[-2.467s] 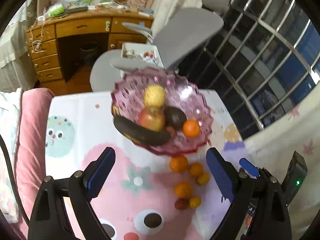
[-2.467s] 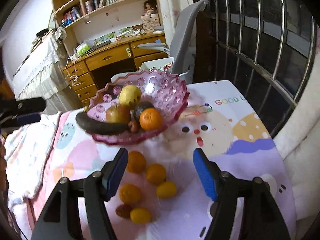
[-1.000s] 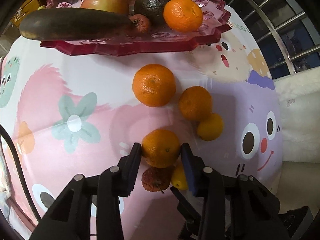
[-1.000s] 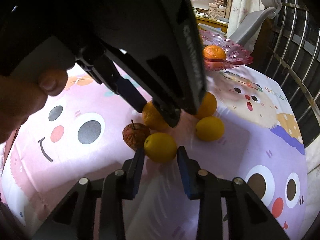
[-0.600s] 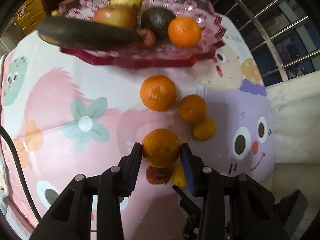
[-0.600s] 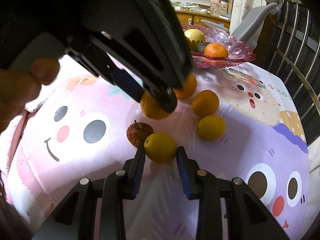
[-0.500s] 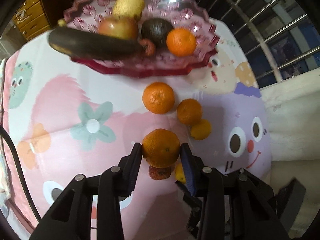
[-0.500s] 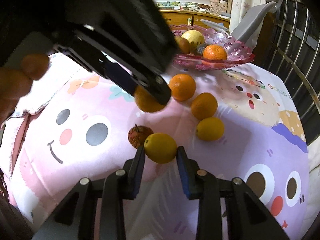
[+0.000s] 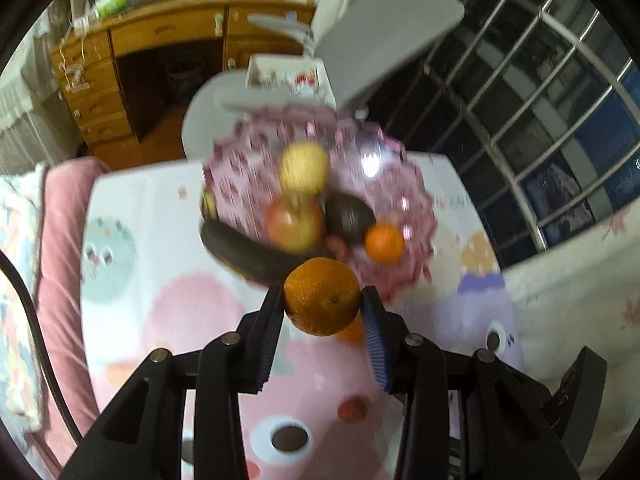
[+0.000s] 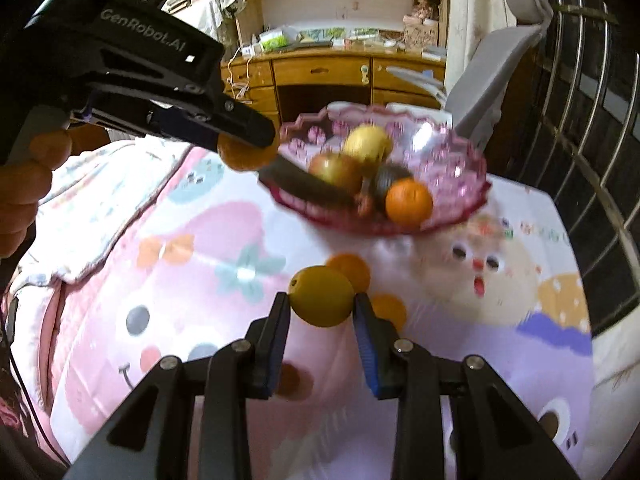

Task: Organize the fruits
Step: 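Carry the orange and yellow citrus into the pink bowl and open both tools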

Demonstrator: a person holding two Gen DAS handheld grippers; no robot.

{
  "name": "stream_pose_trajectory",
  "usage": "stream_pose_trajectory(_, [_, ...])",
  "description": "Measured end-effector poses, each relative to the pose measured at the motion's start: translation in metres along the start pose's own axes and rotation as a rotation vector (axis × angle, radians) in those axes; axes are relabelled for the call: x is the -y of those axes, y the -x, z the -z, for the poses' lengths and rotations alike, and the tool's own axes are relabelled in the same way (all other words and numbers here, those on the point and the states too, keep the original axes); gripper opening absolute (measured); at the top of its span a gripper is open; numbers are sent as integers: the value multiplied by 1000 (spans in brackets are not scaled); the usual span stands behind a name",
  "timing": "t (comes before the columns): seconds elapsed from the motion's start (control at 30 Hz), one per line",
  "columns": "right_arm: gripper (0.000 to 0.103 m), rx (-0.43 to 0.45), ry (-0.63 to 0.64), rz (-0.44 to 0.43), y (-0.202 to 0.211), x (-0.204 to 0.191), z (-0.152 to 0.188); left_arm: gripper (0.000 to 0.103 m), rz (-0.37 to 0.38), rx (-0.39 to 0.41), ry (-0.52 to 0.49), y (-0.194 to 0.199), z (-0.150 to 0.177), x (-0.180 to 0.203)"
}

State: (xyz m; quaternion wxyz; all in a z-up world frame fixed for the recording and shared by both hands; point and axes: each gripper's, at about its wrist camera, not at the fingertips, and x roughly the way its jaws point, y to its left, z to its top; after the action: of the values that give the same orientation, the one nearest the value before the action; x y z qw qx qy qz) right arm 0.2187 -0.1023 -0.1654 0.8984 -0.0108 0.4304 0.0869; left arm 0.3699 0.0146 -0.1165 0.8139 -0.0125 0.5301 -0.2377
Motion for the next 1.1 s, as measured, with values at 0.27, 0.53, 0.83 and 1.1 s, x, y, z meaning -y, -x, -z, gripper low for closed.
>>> stream_pose_trajectory(0.27, [33, 41, -107, 45, -7, 11, -46, 38, -36, 145, -21, 8, -42, -2])
stream_pose_trajectory(0.53, [33, 12, -221, 72, -35, 23, -69, 38, -16, 110, 24, -24, -47, -12])
stream_pose_trajectory(0.83, [56, 9, -284, 69, -39, 27, -67, 83, 19, 166, 124, -13, -40, -26])
stream_pose_trajectory(1.1, [56, -14, -325, 62, -30, 39, -43, 84, 19, 166, 237, -5, -8, -33])
